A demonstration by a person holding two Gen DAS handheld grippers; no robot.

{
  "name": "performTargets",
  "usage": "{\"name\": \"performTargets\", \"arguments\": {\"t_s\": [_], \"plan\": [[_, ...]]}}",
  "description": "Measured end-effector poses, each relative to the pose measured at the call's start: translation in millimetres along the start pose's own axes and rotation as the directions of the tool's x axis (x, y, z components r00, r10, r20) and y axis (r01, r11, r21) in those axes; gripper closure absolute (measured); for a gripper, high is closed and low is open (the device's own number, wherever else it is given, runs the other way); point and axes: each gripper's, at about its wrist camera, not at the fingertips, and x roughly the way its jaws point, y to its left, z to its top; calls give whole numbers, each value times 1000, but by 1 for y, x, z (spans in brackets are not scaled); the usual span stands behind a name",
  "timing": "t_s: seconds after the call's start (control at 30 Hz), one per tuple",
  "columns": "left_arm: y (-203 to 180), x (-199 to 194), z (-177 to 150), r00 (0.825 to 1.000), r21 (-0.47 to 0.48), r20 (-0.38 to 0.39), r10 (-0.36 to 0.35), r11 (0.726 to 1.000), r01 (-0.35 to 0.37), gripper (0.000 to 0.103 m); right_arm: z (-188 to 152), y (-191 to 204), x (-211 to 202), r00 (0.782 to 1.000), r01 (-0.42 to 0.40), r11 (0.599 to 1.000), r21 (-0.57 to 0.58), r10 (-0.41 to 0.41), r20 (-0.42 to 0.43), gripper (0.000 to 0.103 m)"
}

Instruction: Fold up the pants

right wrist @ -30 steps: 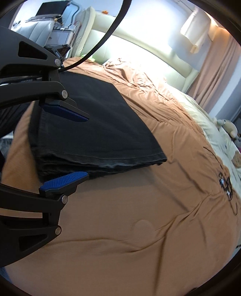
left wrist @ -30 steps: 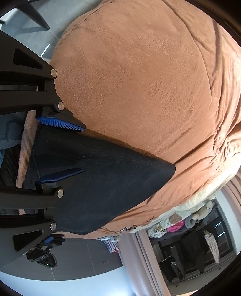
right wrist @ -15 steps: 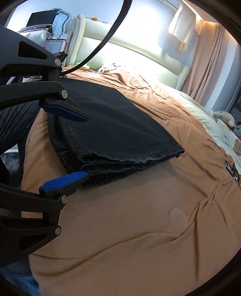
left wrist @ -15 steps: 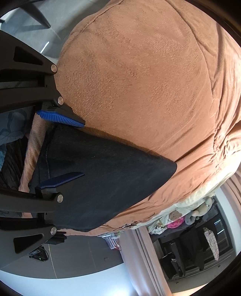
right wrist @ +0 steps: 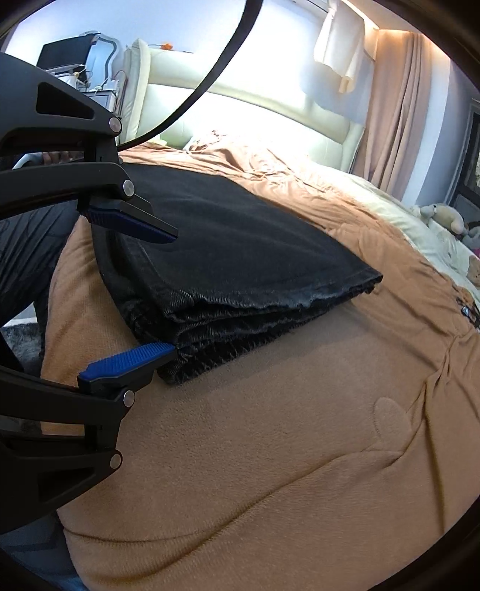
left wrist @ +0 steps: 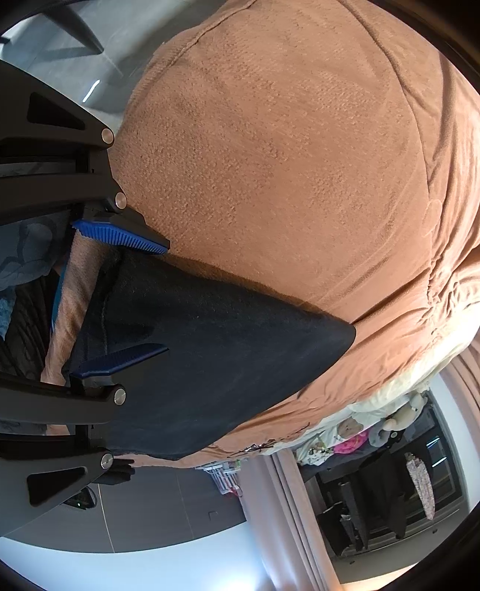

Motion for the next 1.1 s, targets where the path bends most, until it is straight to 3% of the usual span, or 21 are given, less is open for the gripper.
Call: {"name": "performTargets", "arguments": {"t_s": [0.13, 0.2, 0.27, 0.33, 0.57, 1.1], "plan": [[1, 1, -1, 1000, -3, -2, 0, 1000, 0, 51, 0, 1, 1, 1000, -18, 1000, 4, 18, 5, 49], [0, 2, -1, 1000, 0, -3, 3, 1000, -3, 51, 2, 5, 2, 1000, 2, 1000, -13, -2, 7, 60], [0, 2, 0, 1000, -1, -4, 3, 1000, -3, 51, 3, 7, -1, 999, 30, 999, -23, -29, 20, 87], [-2, 2, 1, 1000, -2, -1, 3, 1000, -3, 51, 3, 9, -6, 999, 3, 999, -33, -2, 34, 90], [1, 0, 4, 1000, -13, 14, 15, 1000, -15, 51, -14, 21, -27, 995, -11, 996, -90, 20, 100, 93], [-1, 10, -4, 999, -29, 19, -29, 999, 30, 50, -36, -6, -25, 994, 49, 999, -16, -47, 95, 94]]}}
